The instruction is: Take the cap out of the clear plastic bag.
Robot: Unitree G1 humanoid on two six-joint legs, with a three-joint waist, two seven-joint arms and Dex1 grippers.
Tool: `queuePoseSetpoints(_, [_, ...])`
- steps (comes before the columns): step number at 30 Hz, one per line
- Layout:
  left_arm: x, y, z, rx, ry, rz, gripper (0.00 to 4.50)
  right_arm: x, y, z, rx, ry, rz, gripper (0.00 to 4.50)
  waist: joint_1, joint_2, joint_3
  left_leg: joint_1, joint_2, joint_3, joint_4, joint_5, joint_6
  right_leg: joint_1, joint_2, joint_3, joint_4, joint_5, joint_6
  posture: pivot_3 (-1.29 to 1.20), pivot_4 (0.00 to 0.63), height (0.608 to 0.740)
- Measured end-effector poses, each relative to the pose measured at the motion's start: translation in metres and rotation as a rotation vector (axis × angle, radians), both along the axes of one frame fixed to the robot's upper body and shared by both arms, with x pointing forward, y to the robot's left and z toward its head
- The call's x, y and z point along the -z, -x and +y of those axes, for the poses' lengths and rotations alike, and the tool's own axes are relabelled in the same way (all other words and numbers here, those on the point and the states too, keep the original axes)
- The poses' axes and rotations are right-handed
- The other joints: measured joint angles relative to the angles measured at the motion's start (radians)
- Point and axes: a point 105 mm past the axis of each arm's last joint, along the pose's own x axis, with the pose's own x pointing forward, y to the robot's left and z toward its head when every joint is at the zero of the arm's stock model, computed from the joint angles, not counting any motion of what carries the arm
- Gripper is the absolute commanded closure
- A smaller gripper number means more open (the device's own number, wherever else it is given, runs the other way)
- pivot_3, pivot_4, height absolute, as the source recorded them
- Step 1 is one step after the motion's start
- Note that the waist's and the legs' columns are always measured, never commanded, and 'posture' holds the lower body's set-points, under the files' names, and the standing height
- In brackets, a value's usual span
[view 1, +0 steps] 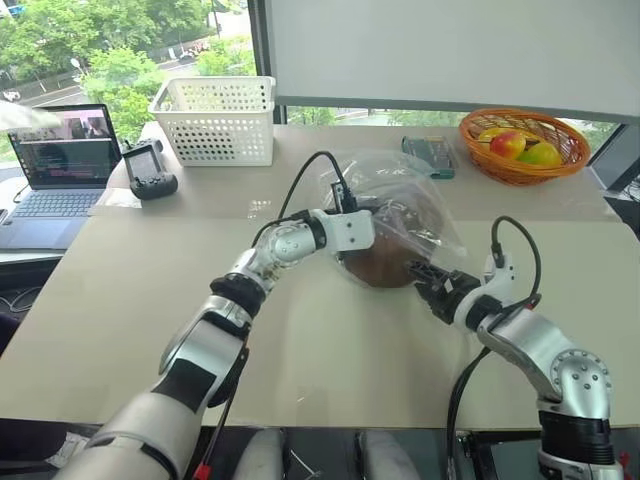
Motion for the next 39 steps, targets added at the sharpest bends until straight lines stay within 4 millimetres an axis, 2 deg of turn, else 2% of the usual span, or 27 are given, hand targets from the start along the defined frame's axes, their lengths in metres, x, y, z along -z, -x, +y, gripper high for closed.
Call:
queuePoseSetpoints(6, [-0.001,0.002,-0.003,0.003,0.006,0.001,4.5,0.005,-0.009,-0.004,0.013,0.001,-0.008,1.24,0.003,0.0,0.0,0.0,0.0,0.0,0.0,0.0,0.0,0.0,0.0,0.0,0.0,0.0,0.0,0.0,0.15,0.74])
queuePoseSetpoints(11, [0.0,0.004,-0.004,0.008,0.006,0.002,4.5,0.025,-0.013,-0.007,0.004,0.072,0.02,1.24,0.004,0.0,0.0,0.0,0.0,0.0,0.0,0.0,0.0,0.0,0.0,0.0,0.0,0.0,0.0,0.0,0.15,0.74])
queuePoseSetpoints(21, [0.002,0.005,-0.002,0.0,0.003,0.009,4.5,0.025,-0.022,-0.002,-0.043,0.109,-0.026,1.24,0.0,0.0,-0.001,0.001,0.0,0.0,0.0,0.0,0.0,0.001,0.0,0.0,0.0,0.0,0.0,0.0,0.15,0.74])
queuePoseSetpoints(25, [0.004,0.004,0.0,-0.008,0.003,0.016,4.5,0.025,-0.034,0.02,-0.073,0.016,-0.038,1.24,-0.015,0.001,-0.001,0.001,0.0,0.0,0.0,0.0,0.0,0.0,0.001,0.0,0.001,0.0,0.0,0.0,0.15,0.74])
queuePoseSetpoints(29, [0.003,0.006,-0.003,0.001,0.009,0.011,4.5,0.021,-0.047,0.054,-0.126,-0.119,-0.048,1.24,-0.021,0.001,-0.001,0.001,0.0,0.0,0.0,0.0,0.0,0.0,0.0,0.0,0.001,0.0,0.0,0.0,0.15,0.74])
queuePoseSetpoints(32, [0.003,0.006,-0.003,-0.004,0.008,0.017,4.5,0.017,-0.054,0.064,-0.132,-0.2,-0.056,1.24,-0.02,0.001,-0.001,0.001,0.0,0.0,0.0,0.0,0.0,0.0,0.0,0.0,0.002,0.0,0.0,0.0,0.15,0.74])
queuePoseSetpoints(35, [0.004,0.005,-0.002,-0.011,0.006,0.019,4.5,0.016,-0.06,0.066,-0.106,-0.241,-0.057,1.97,-0.018,0.001,-0.001,0.001,0.0,0.0,0.0,0.0,0.0,0.0,0.0,-0.001,0.002,0.0,0.0,0.0,0.15,0.74])
queuePoseSetpoints(39, [0.004,0.006,-0.001,-0.01,0.008,0.02,4.5,0.015,-0.062,0.059,-0.061,-0.273,-0.062,3.36,-0.019,0.001,-0.001,0.001,0.0,0.0,0.0,0.0,0.0,0.0,0.0,-0.001,0.002,0.0,0.0,0.0,0.15,0.74])
